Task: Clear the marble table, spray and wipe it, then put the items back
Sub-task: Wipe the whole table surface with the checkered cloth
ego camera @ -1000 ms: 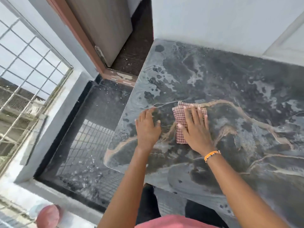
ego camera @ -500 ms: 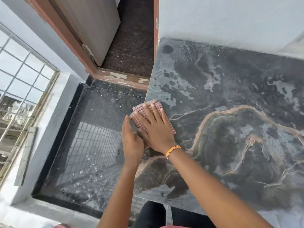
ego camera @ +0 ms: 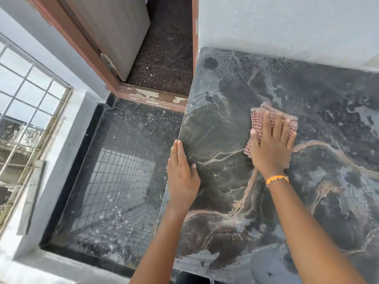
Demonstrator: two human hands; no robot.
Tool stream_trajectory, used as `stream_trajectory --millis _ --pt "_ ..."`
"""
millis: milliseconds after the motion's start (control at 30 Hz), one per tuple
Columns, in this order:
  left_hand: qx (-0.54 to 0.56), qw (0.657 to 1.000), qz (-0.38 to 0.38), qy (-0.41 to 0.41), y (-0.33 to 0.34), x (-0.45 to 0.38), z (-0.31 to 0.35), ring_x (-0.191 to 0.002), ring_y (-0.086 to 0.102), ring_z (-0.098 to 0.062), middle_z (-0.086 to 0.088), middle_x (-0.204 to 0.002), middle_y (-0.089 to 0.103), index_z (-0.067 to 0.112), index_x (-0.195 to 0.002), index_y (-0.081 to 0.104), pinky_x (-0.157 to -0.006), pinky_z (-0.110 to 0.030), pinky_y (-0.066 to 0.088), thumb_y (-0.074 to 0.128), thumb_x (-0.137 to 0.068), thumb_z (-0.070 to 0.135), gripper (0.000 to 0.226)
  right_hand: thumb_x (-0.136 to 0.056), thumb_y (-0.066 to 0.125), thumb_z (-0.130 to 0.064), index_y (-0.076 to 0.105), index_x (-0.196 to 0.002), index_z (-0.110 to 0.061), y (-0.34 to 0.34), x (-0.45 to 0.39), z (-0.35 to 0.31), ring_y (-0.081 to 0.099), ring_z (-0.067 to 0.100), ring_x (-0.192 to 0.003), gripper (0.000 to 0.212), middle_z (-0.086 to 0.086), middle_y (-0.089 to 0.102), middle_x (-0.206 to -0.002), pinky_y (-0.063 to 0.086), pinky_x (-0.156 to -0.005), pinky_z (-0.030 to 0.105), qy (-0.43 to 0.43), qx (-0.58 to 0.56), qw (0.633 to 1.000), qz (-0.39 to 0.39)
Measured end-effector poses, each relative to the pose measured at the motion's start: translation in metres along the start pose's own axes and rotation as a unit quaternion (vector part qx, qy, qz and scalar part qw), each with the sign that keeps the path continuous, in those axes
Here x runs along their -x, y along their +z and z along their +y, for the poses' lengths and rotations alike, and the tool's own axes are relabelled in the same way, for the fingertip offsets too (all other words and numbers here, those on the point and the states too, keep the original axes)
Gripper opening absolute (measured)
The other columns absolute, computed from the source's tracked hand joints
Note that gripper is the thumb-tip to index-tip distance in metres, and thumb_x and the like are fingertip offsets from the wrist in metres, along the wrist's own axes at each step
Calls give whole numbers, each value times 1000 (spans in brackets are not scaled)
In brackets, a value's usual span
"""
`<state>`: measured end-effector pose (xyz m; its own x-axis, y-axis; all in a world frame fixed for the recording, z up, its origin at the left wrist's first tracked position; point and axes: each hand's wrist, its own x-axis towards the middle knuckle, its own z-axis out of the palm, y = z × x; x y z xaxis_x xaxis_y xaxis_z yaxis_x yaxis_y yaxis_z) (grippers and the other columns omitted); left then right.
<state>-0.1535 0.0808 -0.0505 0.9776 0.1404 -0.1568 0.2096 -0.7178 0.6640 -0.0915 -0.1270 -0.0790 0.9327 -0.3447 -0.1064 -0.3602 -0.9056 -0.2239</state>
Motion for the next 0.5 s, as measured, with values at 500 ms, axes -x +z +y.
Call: stream_trajectory --millis 500 --pt "-85 996 -17 16 7 -26 14 -145 -6 -22 -5 -157 4 8 -147 7 -118 -37 -3 36 -95 6 60 -95 31 -42 17 -148 -27 19 -62 -133 7 26 -146 57 4 14 -158 -2 -117 44 -306 35 950 -60"
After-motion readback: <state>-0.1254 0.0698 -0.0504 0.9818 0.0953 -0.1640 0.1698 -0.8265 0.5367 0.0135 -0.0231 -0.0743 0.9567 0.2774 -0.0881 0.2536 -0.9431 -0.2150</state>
